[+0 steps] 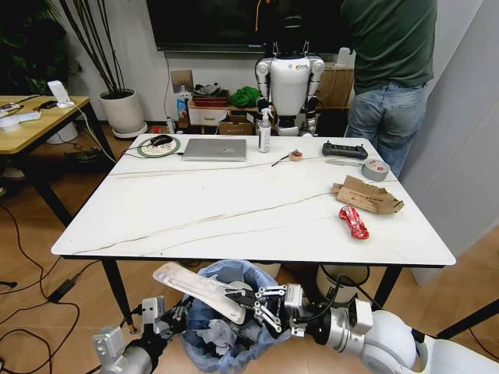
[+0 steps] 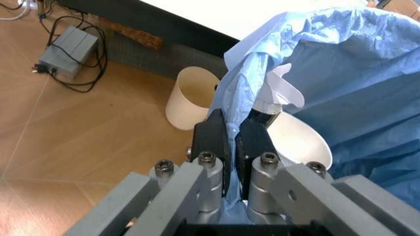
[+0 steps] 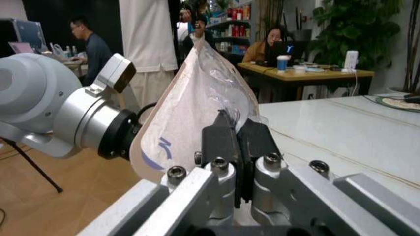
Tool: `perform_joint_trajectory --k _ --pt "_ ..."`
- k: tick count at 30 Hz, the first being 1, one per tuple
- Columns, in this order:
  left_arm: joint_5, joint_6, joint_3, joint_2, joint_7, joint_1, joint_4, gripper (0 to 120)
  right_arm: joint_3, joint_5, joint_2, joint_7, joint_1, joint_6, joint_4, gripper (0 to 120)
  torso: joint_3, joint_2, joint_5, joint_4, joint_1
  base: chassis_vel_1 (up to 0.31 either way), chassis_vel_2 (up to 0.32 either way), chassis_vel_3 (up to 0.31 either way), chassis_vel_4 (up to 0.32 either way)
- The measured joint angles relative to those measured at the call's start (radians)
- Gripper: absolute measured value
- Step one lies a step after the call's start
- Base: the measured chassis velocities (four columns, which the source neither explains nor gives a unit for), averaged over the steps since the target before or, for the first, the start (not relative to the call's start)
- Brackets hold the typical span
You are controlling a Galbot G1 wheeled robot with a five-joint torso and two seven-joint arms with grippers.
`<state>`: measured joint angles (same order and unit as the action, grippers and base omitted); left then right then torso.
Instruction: Pick up the trash bin and place the trash from the table into it.
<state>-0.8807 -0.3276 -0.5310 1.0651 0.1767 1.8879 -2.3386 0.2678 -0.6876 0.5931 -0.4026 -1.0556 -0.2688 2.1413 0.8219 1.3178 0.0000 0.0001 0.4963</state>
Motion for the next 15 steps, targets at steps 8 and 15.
perform_joint_trajectory --k 8,15 --pt "-0.001 -0.001 -0.002 0.001 0.002 0.004 -0.009 0 -0.012 0.017 -0.003 -0.006 -0.026 -0.006 -0.006 26 0.0 0.0 0.0001 -0.0001 0.0 0.0 0.0 0.0 0.0" --pt "-0.001 -0.002 -0.003 0.001 0.005 0.006 -0.011 0 -0.025 0.017 -0.008 -0.008 -0.023 -0.009 -0.005 50 0.0 0.0 0.0 -0.0001 0.0 0.0 0.0 0.0 0.0"
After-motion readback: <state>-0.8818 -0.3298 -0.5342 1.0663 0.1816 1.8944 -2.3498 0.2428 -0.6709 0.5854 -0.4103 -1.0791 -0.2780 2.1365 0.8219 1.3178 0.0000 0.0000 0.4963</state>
